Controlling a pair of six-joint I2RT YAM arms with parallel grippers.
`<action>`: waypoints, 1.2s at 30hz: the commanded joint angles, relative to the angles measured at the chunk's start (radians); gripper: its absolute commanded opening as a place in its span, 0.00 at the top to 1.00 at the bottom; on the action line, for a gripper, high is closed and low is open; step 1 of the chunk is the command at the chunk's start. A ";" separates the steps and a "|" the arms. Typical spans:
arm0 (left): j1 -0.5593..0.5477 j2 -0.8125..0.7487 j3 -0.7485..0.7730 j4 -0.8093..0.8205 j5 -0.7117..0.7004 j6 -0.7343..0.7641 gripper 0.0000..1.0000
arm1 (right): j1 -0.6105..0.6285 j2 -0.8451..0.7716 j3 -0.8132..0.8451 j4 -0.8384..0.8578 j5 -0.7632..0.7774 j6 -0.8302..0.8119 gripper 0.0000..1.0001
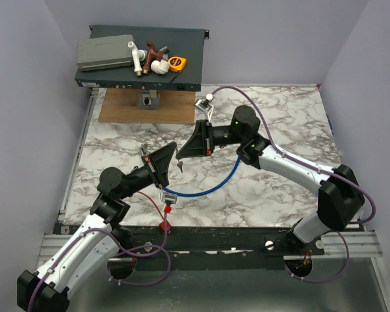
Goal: Unlock with the key
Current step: Pick up the key from the center of the board.
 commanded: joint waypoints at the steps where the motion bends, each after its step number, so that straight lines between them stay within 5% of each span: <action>1: -0.005 -0.008 0.015 0.010 -0.025 0.010 1.00 | 0.008 0.005 0.021 0.048 -0.028 0.020 0.99; 20: -0.005 -0.043 -0.009 -0.005 -0.031 -0.035 1.00 | -0.050 -0.052 0.047 -0.184 0.002 -0.086 0.99; 23: -0.005 -0.030 0.021 -0.086 -0.048 -0.067 0.68 | -0.050 -0.054 0.067 -0.293 0.008 -0.156 0.99; 26: -0.005 -0.026 0.047 -0.168 -0.023 -0.059 0.48 | -0.050 -0.038 0.091 -0.365 -0.012 -0.190 0.99; 29: -0.004 -0.004 0.050 -0.165 0.005 -0.034 0.41 | -0.049 -0.010 0.132 -0.436 -0.040 -0.222 0.99; 36: -0.005 0.032 0.088 -0.215 0.032 0.003 0.40 | -0.040 0.041 0.241 -0.720 -0.083 -0.400 0.99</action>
